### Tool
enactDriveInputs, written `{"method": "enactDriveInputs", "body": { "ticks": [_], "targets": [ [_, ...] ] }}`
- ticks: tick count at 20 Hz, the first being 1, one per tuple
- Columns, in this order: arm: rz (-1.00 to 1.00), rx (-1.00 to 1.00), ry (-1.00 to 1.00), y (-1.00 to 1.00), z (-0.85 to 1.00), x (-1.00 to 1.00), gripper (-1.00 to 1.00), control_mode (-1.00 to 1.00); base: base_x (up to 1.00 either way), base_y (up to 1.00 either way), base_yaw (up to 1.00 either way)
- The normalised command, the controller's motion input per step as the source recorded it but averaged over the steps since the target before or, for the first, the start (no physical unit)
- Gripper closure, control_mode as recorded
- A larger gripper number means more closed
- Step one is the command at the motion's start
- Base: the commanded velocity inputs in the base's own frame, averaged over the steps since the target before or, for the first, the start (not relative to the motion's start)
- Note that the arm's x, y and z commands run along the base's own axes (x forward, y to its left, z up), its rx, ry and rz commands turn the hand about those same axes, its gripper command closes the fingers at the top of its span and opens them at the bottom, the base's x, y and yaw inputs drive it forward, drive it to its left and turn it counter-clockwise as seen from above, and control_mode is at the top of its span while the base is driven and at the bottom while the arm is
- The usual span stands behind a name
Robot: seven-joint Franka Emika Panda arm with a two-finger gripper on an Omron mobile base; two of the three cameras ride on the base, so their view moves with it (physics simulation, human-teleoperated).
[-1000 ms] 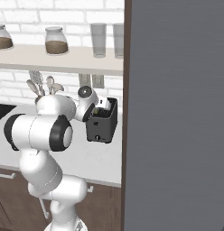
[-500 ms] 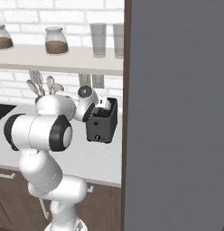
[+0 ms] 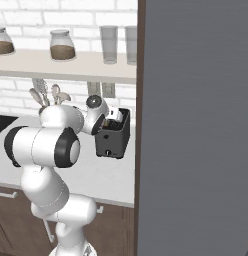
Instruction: Start the toaster. Once the lever pops up, take the bread to the plate on the dining counter.
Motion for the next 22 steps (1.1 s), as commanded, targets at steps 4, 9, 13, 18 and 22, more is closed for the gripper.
{"method": "enactDriveInputs", "body": {
  "ticks": [4, 9, 13, 18, 22],
  "targets": [
    [0.00, 0.00, 0.00, 0.00, 0.00, 0.00, 1.00, -1.00, 0.00, 0.00, 0.00],
    [0.00, 0.00, 0.00, 0.00, 0.00, 0.00, 1.00, -1.00, 0.00, 0.00, 0.00],
    [0.00, 0.00, 0.00, 0.00, 0.00, 0.00, 1.00, -1.00, 0.00, 0.00, 0.00],
    [0.00, 0.00, 0.00, 0.00, 0.00, 0.00, 1.00, -1.00, 0.00, 0.00, 0.00],
    [0.00, 0.00, 0.00, 0.00, 0.00, 0.00, 1.00, -1.00, 0.00, 0.00, 0.00]
  ]
}}
